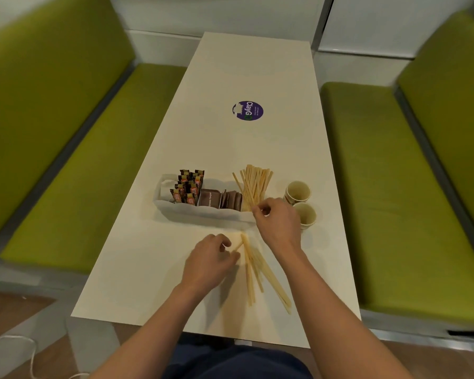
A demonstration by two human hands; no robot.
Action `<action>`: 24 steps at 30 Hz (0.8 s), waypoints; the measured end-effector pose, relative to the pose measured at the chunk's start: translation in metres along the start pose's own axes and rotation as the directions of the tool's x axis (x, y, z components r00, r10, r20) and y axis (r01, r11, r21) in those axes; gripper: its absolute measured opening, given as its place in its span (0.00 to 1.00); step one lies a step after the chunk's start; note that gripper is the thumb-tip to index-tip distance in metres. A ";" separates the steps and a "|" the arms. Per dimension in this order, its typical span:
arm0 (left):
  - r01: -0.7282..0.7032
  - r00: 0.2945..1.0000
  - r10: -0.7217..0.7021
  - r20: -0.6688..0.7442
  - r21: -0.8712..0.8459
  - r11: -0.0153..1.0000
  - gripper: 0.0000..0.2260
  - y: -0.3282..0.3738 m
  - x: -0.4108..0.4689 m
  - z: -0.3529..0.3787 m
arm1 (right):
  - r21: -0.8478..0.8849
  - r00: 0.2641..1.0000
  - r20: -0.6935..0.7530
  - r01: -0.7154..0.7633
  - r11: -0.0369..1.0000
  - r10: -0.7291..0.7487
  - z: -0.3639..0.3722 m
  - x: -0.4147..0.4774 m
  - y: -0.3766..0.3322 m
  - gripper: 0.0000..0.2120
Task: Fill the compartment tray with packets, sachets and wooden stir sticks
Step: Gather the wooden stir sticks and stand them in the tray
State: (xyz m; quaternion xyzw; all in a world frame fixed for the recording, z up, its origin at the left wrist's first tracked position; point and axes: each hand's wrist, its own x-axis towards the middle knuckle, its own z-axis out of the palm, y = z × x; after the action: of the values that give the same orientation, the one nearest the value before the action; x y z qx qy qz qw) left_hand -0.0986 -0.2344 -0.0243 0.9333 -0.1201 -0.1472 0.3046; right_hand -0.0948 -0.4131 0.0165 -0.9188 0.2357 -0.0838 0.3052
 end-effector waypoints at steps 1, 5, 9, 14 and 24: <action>-0.008 1.000 0.007 0.023 0.034 0.999 0.16 0.002 -0.001 0.003 | -0.024 1.000 0.000 -0.015 1.000 0.015 0.003 0.007 -0.004 0.13; -0.011 0.999 0.008 0.039 0.083 0.997 0.17 0.006 0.004 0.011 | -0.125 0.998 0.004 -0.068 0.990 0.070 0.010 0.028 -0.018 0.21; 0.004 0.999 -0.007 0.043 0.062 0.998 0.16 0.005 0.011 0.010 | -0.138 0.996 0.009 -0.089 0.986 0.091 0.015 0.036 -0.022 0.19; 0.024 0.999 -0.024 0.027 0.026 0.999 0.16 0.001 0.017 0.010 | -0.157 0.997 -0.005 -0.080 0.984 0.080 0.015 0.030 -0.017 0.12; -0.022 0.999 0.016 0.049 0.137 0.990 0.12 -0.007 0.005 0.009 | -0.059 0.987 0.158 -0.003 0.998 0.013 -0.013 -0.045 0.013 0.10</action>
State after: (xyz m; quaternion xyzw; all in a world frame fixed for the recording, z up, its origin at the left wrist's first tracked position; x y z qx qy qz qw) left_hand -0.0963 -0.2351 -0.0368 0.9472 -0.1460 -0.1581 0.2379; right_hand -0.1431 -0.4070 0.0186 -0.9301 0.2167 -0.0024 0.2965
